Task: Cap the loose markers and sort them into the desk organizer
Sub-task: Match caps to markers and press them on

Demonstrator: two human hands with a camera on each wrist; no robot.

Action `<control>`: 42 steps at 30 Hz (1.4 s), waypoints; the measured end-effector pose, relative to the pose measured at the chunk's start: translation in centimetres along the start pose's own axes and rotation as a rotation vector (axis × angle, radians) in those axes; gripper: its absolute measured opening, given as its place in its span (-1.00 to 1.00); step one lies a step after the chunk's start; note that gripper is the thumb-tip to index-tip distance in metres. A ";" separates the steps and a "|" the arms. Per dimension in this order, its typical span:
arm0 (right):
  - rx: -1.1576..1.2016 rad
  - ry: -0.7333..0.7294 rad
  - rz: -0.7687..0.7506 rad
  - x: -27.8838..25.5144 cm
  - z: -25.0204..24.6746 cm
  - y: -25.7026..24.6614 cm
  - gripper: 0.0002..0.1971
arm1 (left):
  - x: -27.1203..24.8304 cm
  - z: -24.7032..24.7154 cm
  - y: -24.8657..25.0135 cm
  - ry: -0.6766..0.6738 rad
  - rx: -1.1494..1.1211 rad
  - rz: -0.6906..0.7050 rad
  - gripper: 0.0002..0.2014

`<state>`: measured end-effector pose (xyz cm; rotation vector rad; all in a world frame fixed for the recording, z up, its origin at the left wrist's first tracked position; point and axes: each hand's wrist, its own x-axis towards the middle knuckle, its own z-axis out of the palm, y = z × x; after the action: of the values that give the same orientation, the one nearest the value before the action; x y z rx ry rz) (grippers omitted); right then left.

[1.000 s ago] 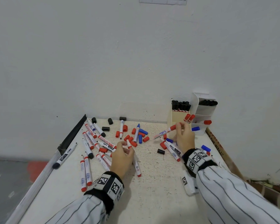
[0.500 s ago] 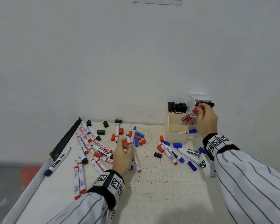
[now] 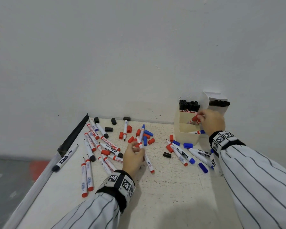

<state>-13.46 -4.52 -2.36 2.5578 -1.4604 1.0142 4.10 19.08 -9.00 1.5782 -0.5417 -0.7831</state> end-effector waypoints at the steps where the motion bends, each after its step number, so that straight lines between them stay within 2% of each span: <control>1: -0.029 -0.036 0.010 -0.1 0.3 0.1 -0.83 | 0.0 0.0 0.0 0.003 -0.011 -0.003 -0.63; 4: -0.042 -0.021 0.036 -0.8 0.8 -0.4 -0.79 | 0.1 0.0 -0.1 0.003 -0.012 0.008 -0.65; 6: 0.049 0.066 0.017 -1.7 0.9 -1.3 -0.83 | 0.1 0.0 -0.2 0.008 -0.021 0.023 -0.69; 8: 0.199 0.036 -0.068 -2.6 0.9 -2.8 -0.85 | 0.1 0.0 -0.2 0.020 -0.038 0.026 -0.73; 10: 0.322 -0.207 -0.149 -3.6 1.1 -4.5 -0.84 | 0.2 0.1 -0.2 0.028 -0.032 0.017 -0.74; 12: 0.286 -0.483 -0.218 -4.4 2.1 -5.9 -0.80 | 0.3 0.0 -0.2 0.037 -0.016 0.025 -0.72; 15: -0.005 -0.746 -0.257 -5.4 4.4 -6.5 -0.62 | 0.4 -0.1 -0.3 0.027 -0.013 0.030 -0.73; 17: -0.200 -0.812 -0.295 -6.1 5.6 -6.5 -0.57 | 0.3 -0.1 -0.2 0.010 -0.024 0.024 -0.77; 20: -0.291 -0.806 -0.310 -6.6 6.2 -6.5 -0.60 | 0.3 -0.1 -0.1 -0.022 -0.015 0.036 -0.74; 22: -0.255 -0.751 -0.297 -6.7 6.4 -6.5 -0.61 | 0.1 0.1 0.0 -0.042 -0.051 0.018 -0.73; 24: -0.098 -0.666 -0.243 -6.6 6.4 -6.6 -0.64 | -0.1 0.2 0.1 -0.055 -0.118 0.003 -0.73; 27: 0.254 -0.494 -0.100 -6.2 5.4 -7.4 -0.74 | -0.3 0.2 0.3 -0.064 -0.051 0.053 -0.66; 29: 0.422 -0.377 -0.047 -5.8 4.6 -8.1 -0.74 | -0.4 0.2 0.5 -0.084 -0.030 0.074 -0.66; 31: 0.604 -0.332 0.004 -5.8 3.9 -8.9 -0.78 | -0.5 0.2 0.4 -0.113 0.040 0.136 -0.67; 33: 0.763 -0.338 0.046 -6.1 3.4 -9.5 -0.79 | -0.3 0.2 0.0 -0.132 0.117 0.169 -0.70; 36: 0.868 -0.375 0.059 -6.7 3.0 -10.2 -0.74 | -0.2 0.2 -0.3 -0.161 0.092 0.095 -0.66; 39: 0.838 -0.444 0.027 -7.1 2.9 -10.6 -0.74 | -0.2 0.3 -0.4 -0.199 0.091 0.105 -0.68; 42: 0.814 -0.553 -0.011 -7.2 2.7 -10.7 -0.80 | -0.2 0.2 -0.3 -0.178 0.093 0.122 -0.68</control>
<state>-6.26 6.09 -5.36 3.6578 -1.2751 1.1274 3.78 19.12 -9.28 1.5530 -0.8065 -0.8194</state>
